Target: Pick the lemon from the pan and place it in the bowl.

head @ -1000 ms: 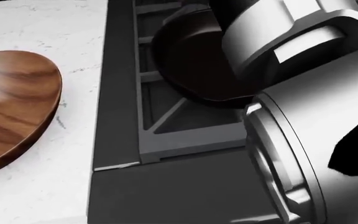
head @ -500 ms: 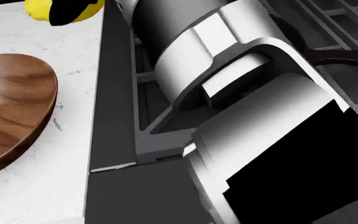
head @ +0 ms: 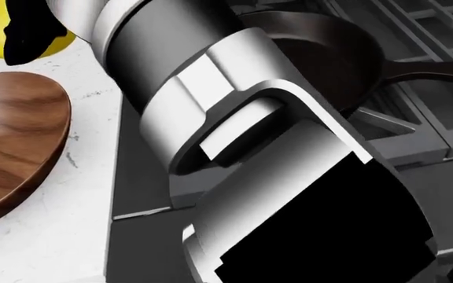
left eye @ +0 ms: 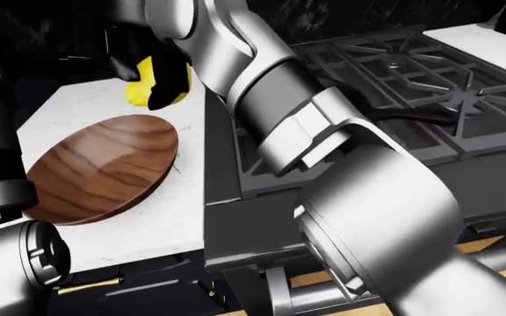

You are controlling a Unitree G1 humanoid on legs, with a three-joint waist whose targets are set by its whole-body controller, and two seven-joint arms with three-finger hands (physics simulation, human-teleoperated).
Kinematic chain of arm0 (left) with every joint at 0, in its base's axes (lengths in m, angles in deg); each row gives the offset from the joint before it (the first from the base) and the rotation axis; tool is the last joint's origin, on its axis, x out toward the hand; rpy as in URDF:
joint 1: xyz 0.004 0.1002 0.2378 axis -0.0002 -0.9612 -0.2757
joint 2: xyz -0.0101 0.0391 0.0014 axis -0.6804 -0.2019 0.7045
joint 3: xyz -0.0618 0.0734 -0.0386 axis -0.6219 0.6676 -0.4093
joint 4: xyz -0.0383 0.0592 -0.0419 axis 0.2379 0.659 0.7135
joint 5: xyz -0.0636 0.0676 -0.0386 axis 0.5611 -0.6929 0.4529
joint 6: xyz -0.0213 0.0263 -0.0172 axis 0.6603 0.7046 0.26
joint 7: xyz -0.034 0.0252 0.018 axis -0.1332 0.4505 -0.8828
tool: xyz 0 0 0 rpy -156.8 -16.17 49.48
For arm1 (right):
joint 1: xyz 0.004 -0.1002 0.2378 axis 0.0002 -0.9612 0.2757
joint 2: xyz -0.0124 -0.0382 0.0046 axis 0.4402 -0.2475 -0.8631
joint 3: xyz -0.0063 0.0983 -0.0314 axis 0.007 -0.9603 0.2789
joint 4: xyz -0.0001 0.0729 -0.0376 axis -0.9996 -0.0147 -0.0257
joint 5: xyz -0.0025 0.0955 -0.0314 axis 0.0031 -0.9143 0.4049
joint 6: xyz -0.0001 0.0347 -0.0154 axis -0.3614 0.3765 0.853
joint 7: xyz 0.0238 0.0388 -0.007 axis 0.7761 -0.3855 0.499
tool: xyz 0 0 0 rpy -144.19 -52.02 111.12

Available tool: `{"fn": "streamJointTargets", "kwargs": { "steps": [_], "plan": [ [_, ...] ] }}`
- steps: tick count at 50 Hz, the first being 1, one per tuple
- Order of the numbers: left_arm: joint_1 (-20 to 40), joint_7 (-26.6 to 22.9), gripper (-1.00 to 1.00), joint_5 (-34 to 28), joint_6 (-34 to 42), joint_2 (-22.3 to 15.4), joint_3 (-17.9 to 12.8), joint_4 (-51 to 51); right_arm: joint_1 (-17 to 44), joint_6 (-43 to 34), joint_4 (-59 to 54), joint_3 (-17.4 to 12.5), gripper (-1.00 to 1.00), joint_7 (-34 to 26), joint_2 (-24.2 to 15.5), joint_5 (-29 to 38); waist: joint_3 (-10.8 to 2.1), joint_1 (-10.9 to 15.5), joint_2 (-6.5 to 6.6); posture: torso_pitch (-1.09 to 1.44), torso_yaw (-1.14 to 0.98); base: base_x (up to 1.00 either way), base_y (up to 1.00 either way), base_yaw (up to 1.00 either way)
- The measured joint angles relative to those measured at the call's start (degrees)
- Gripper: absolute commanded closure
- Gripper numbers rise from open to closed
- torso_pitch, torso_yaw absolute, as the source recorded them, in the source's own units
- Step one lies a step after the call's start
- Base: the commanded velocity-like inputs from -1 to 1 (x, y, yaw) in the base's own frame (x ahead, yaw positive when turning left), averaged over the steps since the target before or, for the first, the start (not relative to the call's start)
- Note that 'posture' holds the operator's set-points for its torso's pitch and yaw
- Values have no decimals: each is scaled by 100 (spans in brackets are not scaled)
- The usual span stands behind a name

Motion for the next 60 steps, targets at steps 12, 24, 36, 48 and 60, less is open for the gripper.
{"fn": "streamJointTargets", "kwargs": {
  "steps": [12,24,36,48,60],
  "plan": [
    [-221,-1,-100,97,-80,-150,-112,75,168,-19,-5,-22,100,25,224,-176,5,-28,49,0,0,0,0,0],
    [-267,14,-100,160,-386,-269,-125,444,198,-16,-35,8,100,115,433,-272,-4,-37,78,0,0,0,0,0],
    [-398,43,-100,250,-459,-385,-175,462,244,-53,-22,3,100,228,674,-408,-20,-41,118,0,0,0,0,0],
    [-416,58,-100,303,-442,-427,-159,496,255,-42,-20,5,100,315,878,-525,-26,-49,132,0,0,0,0,0],
    [-486,42,-100,338,-520,-512,-213,576,233,-36,-13,11,100,445,1230,-684,-41,-61,176,0,0,0,0,0]
  ]
}}
